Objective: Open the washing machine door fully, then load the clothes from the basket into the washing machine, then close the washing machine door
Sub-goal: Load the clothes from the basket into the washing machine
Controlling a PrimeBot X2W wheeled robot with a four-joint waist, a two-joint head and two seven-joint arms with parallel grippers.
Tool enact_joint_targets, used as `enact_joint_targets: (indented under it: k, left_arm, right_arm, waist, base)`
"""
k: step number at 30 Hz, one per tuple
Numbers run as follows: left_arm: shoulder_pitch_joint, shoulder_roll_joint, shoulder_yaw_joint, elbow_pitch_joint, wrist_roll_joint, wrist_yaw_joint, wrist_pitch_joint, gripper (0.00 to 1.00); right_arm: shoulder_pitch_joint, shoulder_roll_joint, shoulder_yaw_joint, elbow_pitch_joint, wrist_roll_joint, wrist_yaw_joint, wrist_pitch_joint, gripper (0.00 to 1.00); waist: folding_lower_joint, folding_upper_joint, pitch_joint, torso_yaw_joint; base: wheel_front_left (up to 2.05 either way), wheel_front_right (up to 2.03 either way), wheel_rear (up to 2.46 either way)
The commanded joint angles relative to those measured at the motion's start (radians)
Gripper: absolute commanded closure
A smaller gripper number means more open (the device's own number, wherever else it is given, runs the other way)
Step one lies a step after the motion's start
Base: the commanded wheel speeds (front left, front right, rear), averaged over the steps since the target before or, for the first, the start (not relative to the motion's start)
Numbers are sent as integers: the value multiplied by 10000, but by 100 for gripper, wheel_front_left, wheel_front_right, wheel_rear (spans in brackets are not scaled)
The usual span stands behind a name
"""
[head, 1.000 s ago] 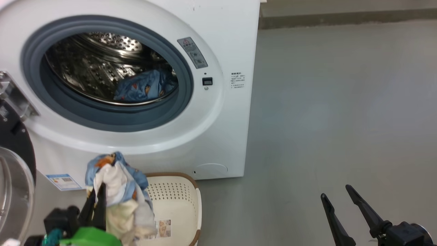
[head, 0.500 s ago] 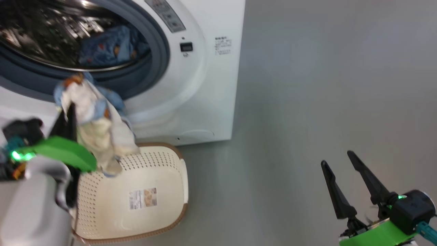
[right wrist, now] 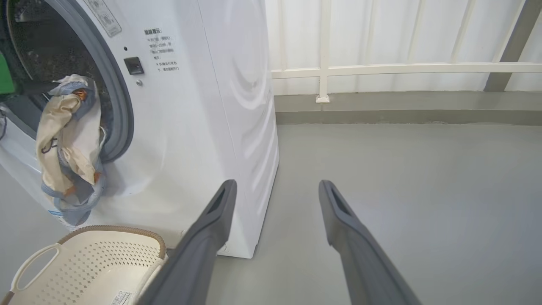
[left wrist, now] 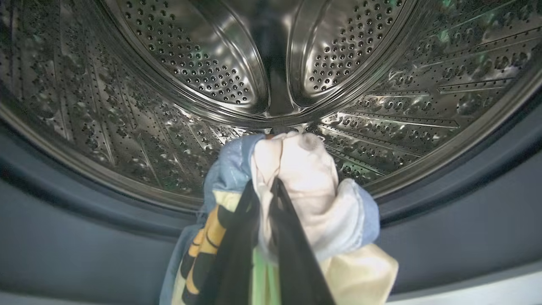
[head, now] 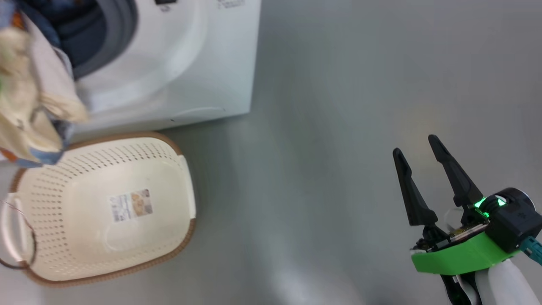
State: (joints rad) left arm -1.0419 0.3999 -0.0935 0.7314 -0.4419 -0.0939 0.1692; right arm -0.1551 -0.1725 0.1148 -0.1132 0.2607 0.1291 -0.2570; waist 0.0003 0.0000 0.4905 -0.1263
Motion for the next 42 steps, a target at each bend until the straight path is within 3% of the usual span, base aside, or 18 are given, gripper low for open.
enact_joint_targets:
  k: [1, 10, 19, 22, 28, 31, 42]
  left_arm:
    - [-315, 649, 254, -205, -3, -86, 49, 100]
    - [-1847, 1259, 541, -479, 5, 106, -395, 100]
    - [-3165, 1840, 776, -934, 823, 652, -3684, 100]
    - [-3566, 2041, 773, -1335, 1198, 678, -4205, 100]
    - [-3964, 2142, 1172, -3498, 2131, 786, -4305, 100]
    - [-3683, 2036, 1338, -3817, 2401, 786, -4307, 100]
    - [-2802, 1572, 1443, -1156, 1899, 658, -3756, 100]
  right_arm:
    - [-42, -16, 219, -249, 192, 16, -48, 0]
    - [-506, 175, 376, -241, 323, 16, -48, 0]
    - [-690, 291, 458, -203, 391, 16, -48, 0]
    - [-717, 309, 465, -185, 410, 16, -48, 0]
    - [-881, 310, 501, -207, 442, 16, -48, 0]
    - [-960, 320, 527, -203, 455, 16, -48, 0]
    - [-1046, 265, 587, -134, 527, 16, -48, 0]
  waist:
    - [-3, 0, 1165, -920]
    - [-3, 0, 1981, -1551]
    - [-3, 0, 2415, -1891]
    - [-3, 0, 2482, -1914]
    - [-3, 0, 2704, -1950]
    - [-3, 0, 2789, -1935]
    - [-3, 0, 2888, -1877]
  base:
    - [0, 0, 0]
    - [0, 0, 0]
    - [0, 0, 0]
    - [0, 0, 0]
    - [0, 0, 0]
    - [0, 0, 0]
    - [0, 0, 0]
